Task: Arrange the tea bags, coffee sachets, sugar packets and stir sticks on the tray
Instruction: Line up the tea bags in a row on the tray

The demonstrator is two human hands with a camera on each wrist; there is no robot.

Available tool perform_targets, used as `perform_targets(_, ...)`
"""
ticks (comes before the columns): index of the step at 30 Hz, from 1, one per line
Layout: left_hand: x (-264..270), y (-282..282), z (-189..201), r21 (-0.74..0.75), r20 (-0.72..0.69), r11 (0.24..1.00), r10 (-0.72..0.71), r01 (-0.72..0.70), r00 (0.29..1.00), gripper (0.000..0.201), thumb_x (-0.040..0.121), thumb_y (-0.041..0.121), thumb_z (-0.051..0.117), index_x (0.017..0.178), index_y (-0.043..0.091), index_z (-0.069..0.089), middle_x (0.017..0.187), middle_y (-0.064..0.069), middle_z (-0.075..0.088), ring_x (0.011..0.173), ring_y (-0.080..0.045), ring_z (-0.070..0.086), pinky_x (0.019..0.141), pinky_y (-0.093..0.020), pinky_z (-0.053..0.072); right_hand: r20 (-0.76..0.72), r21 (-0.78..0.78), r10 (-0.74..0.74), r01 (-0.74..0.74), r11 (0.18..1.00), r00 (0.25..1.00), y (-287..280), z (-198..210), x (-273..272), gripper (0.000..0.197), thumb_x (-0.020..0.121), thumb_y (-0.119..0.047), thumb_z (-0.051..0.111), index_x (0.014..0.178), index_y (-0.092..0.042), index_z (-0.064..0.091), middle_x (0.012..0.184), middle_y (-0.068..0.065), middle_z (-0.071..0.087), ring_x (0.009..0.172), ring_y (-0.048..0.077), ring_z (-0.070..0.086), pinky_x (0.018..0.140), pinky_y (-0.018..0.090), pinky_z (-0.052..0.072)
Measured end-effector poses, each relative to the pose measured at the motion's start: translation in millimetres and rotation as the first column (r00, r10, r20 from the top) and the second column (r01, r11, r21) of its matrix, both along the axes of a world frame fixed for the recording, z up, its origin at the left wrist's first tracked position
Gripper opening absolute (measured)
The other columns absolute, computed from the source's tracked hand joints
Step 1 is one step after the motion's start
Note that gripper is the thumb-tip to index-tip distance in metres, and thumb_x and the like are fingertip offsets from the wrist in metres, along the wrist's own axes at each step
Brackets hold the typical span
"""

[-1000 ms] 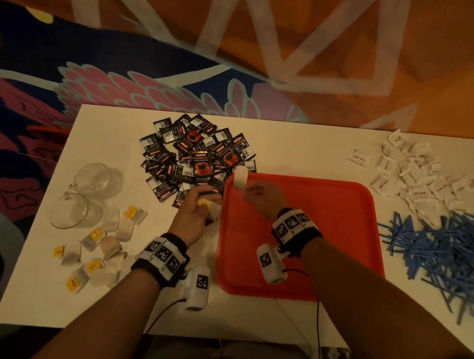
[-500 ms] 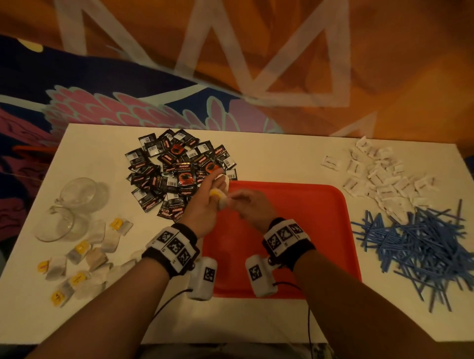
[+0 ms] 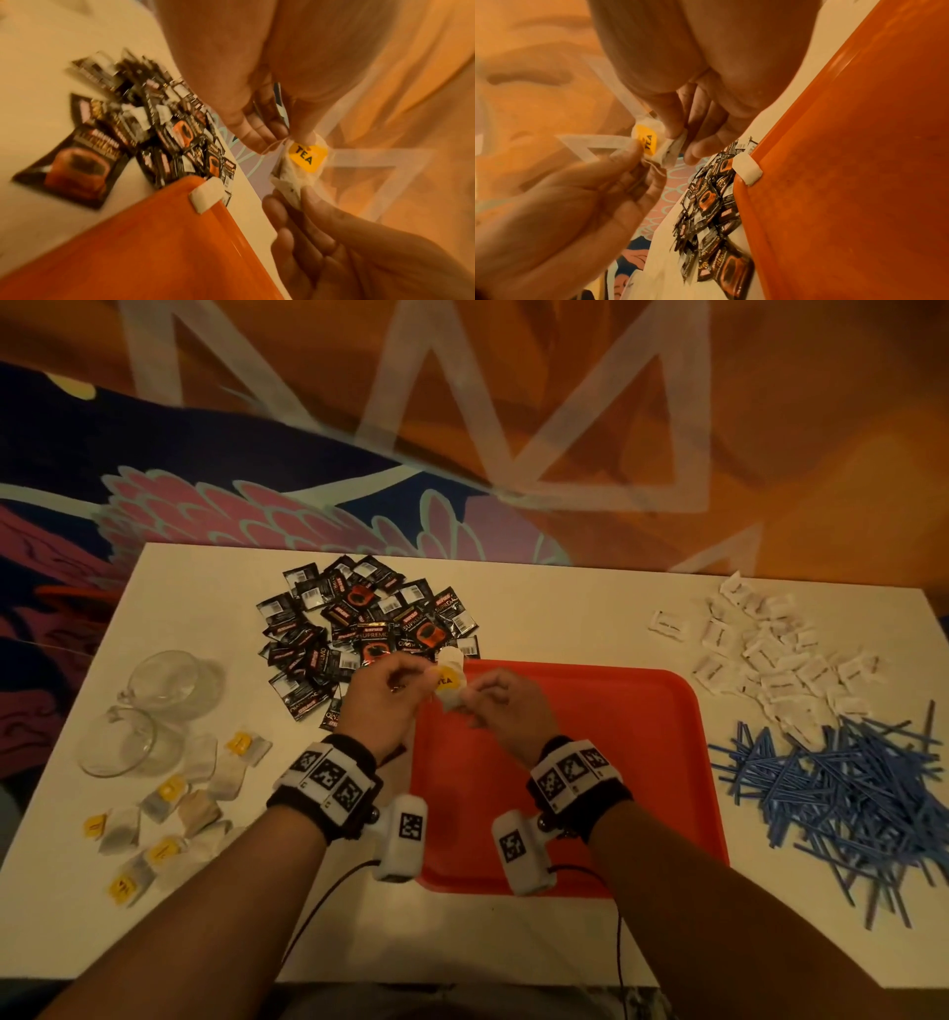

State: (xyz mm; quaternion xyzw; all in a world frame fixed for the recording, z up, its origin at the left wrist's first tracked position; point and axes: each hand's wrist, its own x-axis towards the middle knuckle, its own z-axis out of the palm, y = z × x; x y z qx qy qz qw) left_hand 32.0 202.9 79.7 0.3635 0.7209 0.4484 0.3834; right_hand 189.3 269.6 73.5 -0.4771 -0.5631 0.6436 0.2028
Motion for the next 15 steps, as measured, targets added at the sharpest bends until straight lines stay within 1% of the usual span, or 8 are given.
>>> perform_targets(2,-3,2,5,0.003,-0.056,0.998,-0.060,0.060,0.997,0.019,0.092,0.013,0.069,0.087,0.031,0.067,0.091,0.003,0.069,0.087,-0.014,0.065,0.081,-0.032,0.055,0.098,0.035,0.013,-0.016,0.999,0.995,1,-6,1,0.009,0.090,-0.009,0.066,0.094,-0.012,0.058,0.099,0.006,0.068,0.076,0.006,0.065,0.065,0.020,0.054)
perform_targets(4,-4,4,9,-0.014,-0.113,0.993,-0.120,0.119,0.986,0.021,0.092,0.012,0.069,0.085,0.032,0.066,0.090,0.008,0.068,0.084,-0.006,0.063,0.076,-0.021,0.048,0.172,0.119,0.061,-0.082,0.990,0.983,4,-9,2,0.023,0.085,-0.014,0.072,0.104,-0.021,0.060,0.116,-0.003,0.064,0.095,0.011,0.062,0.076,0.028,0.055)
perform_targets(7,-4,6,11,-0.027,-0.154,0.984,-0.179,0.177,0.972,0.023,0.090,0.012,0.071,0.082,0.033,0.067,0.087,0.010,0.068,0.084,-0.006,0.064,0.075,-0.018,0.048,0.154,0.220,0.142,-0.174,0.960,0.978,6,-7,-4,0.038,0.084,-0.022,0.074,0.119,-0.027,0.060,0.122,-0.016,0.054,0.109,0.006,0.054,0.087,0.028,0.050)
perform_targets(8,-4,7,11,-0.015,-0.160,0.984,-0.179,0.178,0.971,0.022,0.089,0.012,0.072,0.082,0.032,0.068,0.088,0.010,0.069,0.085,-0.007,0.065,0.077,-0.019,0.049,0.169,0.256,0.157,-0.198,0.946,0.973,7,-8,-7,0.031,0.085,-0.025,0.073,0.115,-0.027,0.064,0.117,-0.017,0.058,0.105,0.005,0.056,0.087,0.029,0.050)
perform_targets(10,-6,10,10,0.014,-0.153,0.989,-0.144,0.148,0.978,0.018,0.089,0.012,0.073,0.084,0.029,0.070,0.090,0.009,0.069,0.086,-0.007,0.065,0.078,-0.020,0.051,0.214,0.296,0.153,-0.213,0.931,0.965,8,-10,-13,0.013,0.087,-0.033,0.069,0.097,-0.026,0.071,0.097,-0.010,0.070,0.091,0.012,0.065,0.083,0.041,0.056)
perform_targets(12,-10,13,5,0.029,-0.119,0.995,-0.096,0.100,0.988,0.015,0.089,0.012,0.073,0.086,0.026,0.072,0.091,0.007,0.072,0.084,-0.007,0.067,0.076,-0.019,0.053,0.229,0.261,0.121,-0.180,0.948,0.966,8,-14,-17,0.015,0.087,-0.037,0.068,0.090,-0.024,0.075,0.086,-0.002,0.073,0.081,0.018,0.068,0.079,0.047,0.057)
perform_targets(14,-12,15,0,0.030,-0.093,0.997,-0.073,0.076,0.993,0.014,0.089,0.011,0.072,0.087,0.025,0.072,0.089,0.006,0.073,0.079,-0.003,0.068,0.072,-0.018,0.055,0.223,0.207,0.107,-0.155,0.966,0.969,8,-15,-18,0.017,0.086,-0.037,0.070,0.088,-0.021,0.076,0.083,0.000,0.073,0.077,0.016,0.068,0.075,0.040,0.058)
perform_targets(15,-13,16,-3,0.025,-0.092,0.997,-0.071,0.074,0.993,0.015,0.089,0.010,0.072,0.087,0.025,0.072,0.087,0.006,0.072,0.076,0.000,0.066,0.070,-0.015,0.054,0.215,0.184,0.113,-0.154,0.971,0.970,9,-16,-17,0.016,0.086,-0.037,0.071,0.086,-0.021,0.075,0.078,-0.001,0.072,0.070,0.012,0.066,0.068,0.033,0.056)
